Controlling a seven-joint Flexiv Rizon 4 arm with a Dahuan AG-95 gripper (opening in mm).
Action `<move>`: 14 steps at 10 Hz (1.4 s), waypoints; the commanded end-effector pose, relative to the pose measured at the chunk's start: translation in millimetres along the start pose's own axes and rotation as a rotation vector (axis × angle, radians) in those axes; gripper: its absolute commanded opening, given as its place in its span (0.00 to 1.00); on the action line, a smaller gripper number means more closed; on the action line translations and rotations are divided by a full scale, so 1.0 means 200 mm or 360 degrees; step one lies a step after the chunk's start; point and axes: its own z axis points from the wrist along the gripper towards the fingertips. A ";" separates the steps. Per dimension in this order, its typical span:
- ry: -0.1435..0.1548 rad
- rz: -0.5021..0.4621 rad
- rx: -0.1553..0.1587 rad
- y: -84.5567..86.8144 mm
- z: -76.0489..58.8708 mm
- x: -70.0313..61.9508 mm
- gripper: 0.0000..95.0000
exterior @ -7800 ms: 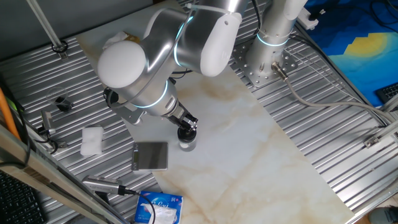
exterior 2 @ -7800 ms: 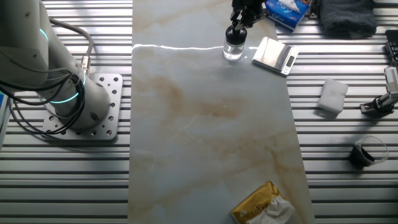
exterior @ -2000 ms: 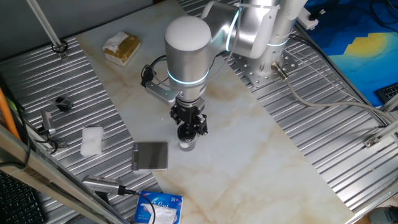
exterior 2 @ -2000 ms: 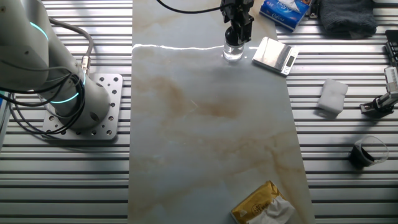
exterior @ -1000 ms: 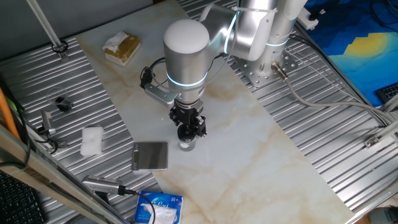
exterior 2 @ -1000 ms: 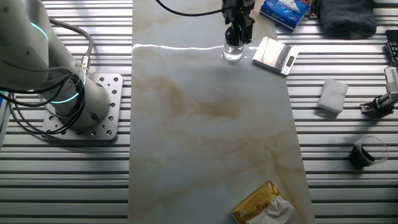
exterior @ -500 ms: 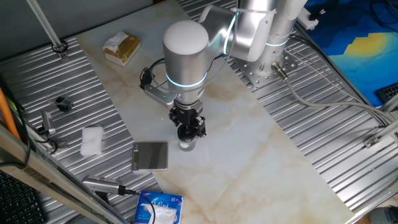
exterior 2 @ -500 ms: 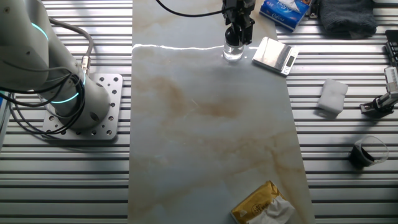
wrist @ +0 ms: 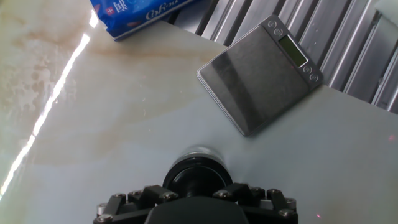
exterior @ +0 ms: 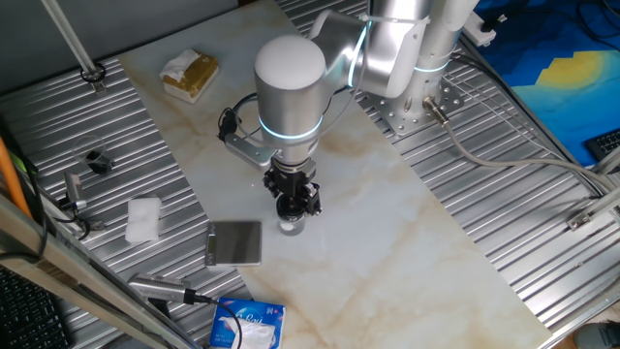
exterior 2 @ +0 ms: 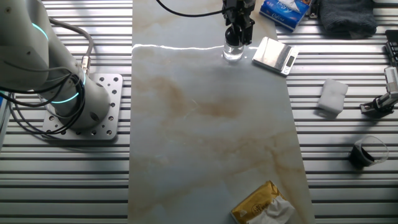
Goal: Screw the lid onto the jar
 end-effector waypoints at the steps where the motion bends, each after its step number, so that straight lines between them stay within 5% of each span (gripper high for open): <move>1: 0.0000 0.0000 0.0000 0.00 0.00 0.00 0.80; 2: 0.0000 -0.0001 0.0000 0.00 0.00 0.00 0.60; 12: 0.0000 0.0017 -0.0003 0.00 0.00 0.00 0.60; 13: 0.0001 0.0017 -0.0002 0.00 0.00 0.00 0.40; 14: 0.0002 0.0027 -0.0002 0.00 0.00 0.00 0.40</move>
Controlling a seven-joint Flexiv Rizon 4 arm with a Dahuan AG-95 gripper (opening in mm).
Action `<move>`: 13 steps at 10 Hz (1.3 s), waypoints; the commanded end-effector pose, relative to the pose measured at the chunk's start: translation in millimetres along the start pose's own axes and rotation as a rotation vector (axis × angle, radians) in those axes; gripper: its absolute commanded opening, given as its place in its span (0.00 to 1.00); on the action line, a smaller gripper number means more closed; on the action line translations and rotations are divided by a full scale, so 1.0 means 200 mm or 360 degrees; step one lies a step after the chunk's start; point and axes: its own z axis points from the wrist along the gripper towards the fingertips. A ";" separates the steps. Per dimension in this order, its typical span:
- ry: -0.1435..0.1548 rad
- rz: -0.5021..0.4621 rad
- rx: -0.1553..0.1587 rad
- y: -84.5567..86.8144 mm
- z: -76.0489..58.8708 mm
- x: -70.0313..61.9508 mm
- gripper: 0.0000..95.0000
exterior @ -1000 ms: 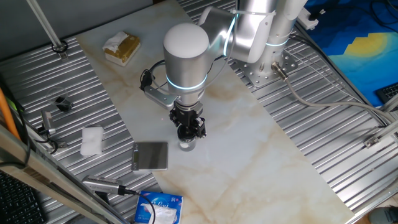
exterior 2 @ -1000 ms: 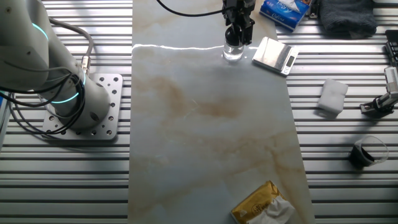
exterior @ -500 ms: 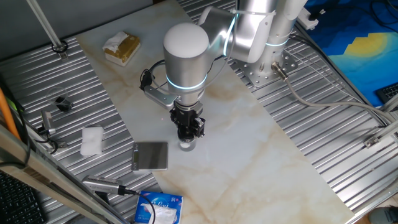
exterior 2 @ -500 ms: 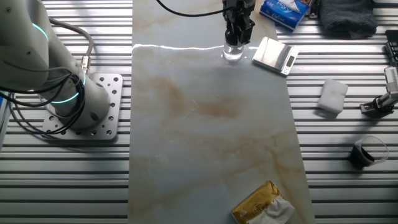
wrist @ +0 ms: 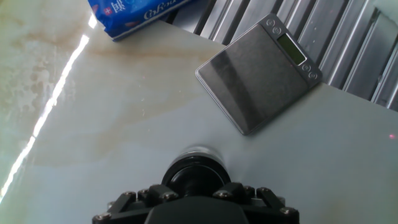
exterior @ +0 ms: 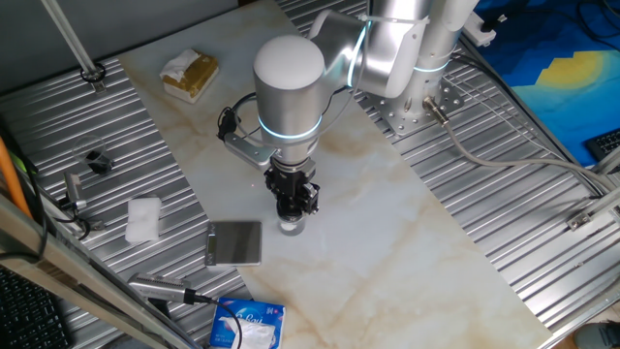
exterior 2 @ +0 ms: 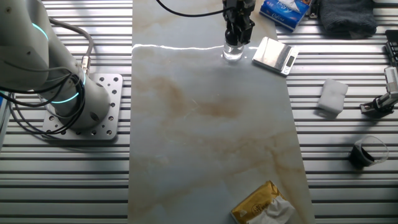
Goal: Screw the lid onto the jar
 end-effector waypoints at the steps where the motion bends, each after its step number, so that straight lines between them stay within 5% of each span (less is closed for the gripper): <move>1: 0.0002 0.0013 0.0001 0.00 0.00 0.00 0.20; 2: 0.0004 0.0021 0.0001 0.00 0.00 0.00 0.20; 3: 0.0005 0.0023 0.0001 0.00 0.00 0.00 0.00; 13: 0.0005 0.0023 0.0001 0.00 0.00 0.00 0.00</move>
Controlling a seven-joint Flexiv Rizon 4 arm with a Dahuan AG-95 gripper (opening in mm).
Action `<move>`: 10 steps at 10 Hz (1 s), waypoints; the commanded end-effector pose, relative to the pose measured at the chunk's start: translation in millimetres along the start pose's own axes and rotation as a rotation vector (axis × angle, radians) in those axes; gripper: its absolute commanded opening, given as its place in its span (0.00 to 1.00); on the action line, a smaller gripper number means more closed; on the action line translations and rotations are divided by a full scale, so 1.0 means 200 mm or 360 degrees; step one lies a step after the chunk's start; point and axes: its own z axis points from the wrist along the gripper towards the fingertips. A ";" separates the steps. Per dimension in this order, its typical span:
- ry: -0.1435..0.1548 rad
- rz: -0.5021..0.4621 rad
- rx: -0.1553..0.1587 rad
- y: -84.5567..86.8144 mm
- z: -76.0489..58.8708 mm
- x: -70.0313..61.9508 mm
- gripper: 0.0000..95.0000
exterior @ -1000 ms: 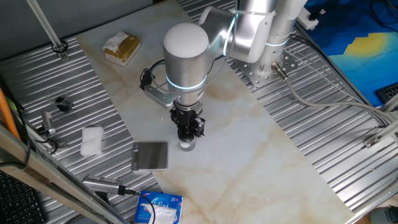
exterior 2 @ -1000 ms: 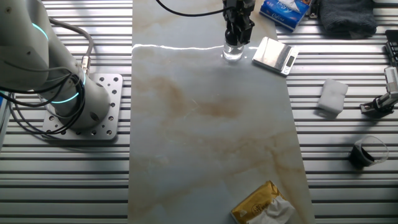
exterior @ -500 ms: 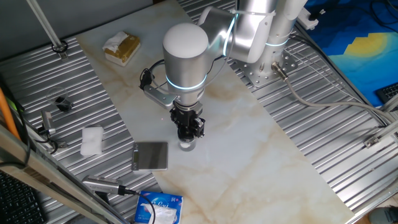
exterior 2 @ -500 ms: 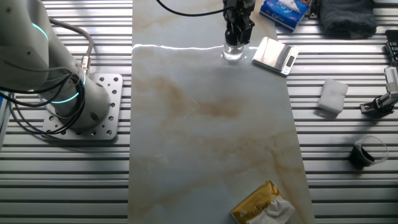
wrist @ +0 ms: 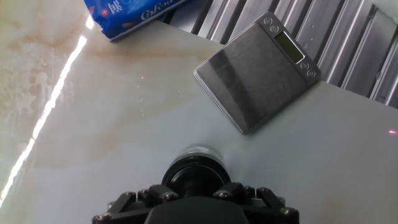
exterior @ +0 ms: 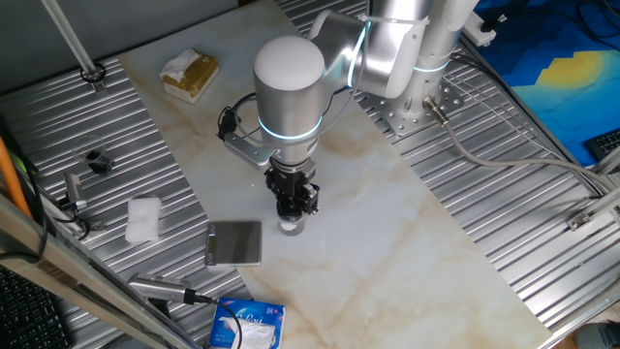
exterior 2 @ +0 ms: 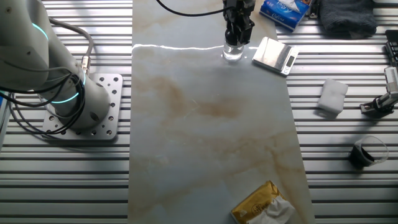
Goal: Screw the lid onto the jar
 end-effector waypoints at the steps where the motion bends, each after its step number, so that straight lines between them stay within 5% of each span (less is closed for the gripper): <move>1: 0.0001 0.0002 0.0000 0.00 0.00 0.00 0.00; 9: 0.0001 0.0002 0.0000 0.00 0.00 0.00 0.00; 10: 0.0064 0.0071 0.0002 0.00 -0.02 0.00 0.00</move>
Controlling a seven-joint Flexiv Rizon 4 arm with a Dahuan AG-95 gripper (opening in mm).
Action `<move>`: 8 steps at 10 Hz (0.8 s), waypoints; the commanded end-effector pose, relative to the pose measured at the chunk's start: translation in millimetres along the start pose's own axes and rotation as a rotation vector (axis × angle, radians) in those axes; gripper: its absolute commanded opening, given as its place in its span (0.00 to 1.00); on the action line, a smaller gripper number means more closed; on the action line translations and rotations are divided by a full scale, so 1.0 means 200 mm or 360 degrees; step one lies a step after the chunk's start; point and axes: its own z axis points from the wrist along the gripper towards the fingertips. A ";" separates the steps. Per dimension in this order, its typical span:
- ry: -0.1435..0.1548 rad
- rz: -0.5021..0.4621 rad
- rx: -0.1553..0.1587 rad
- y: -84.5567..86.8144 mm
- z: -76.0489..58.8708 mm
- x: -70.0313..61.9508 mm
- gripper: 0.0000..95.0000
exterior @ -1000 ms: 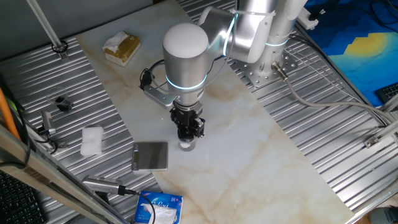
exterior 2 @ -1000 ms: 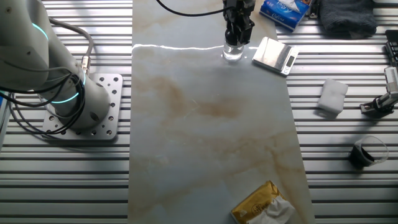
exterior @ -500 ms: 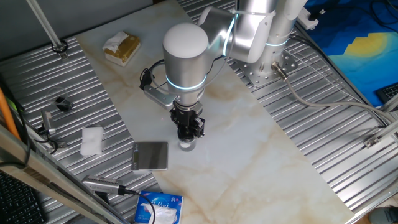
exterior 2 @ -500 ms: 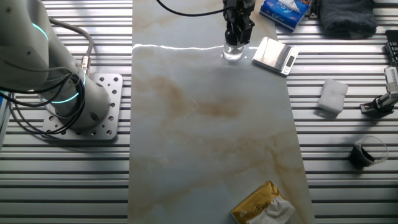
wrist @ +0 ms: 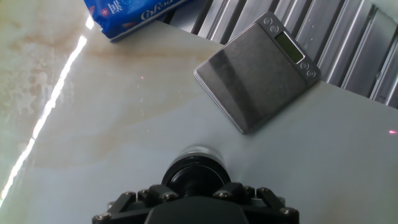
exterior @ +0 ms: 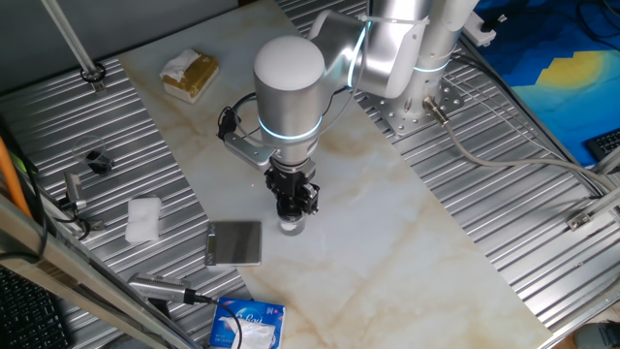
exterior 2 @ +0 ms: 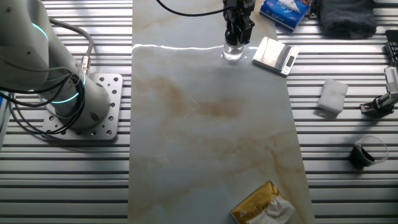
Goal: Screw the lid onto the jar
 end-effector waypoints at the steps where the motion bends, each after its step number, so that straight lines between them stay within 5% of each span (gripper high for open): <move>1: 0.0069 0.0069 0.0002 0.00 -0.02 0.00 0.00; 8: 0.0075 0.0075 0.0008 0.00 -0.01 0.00 0.00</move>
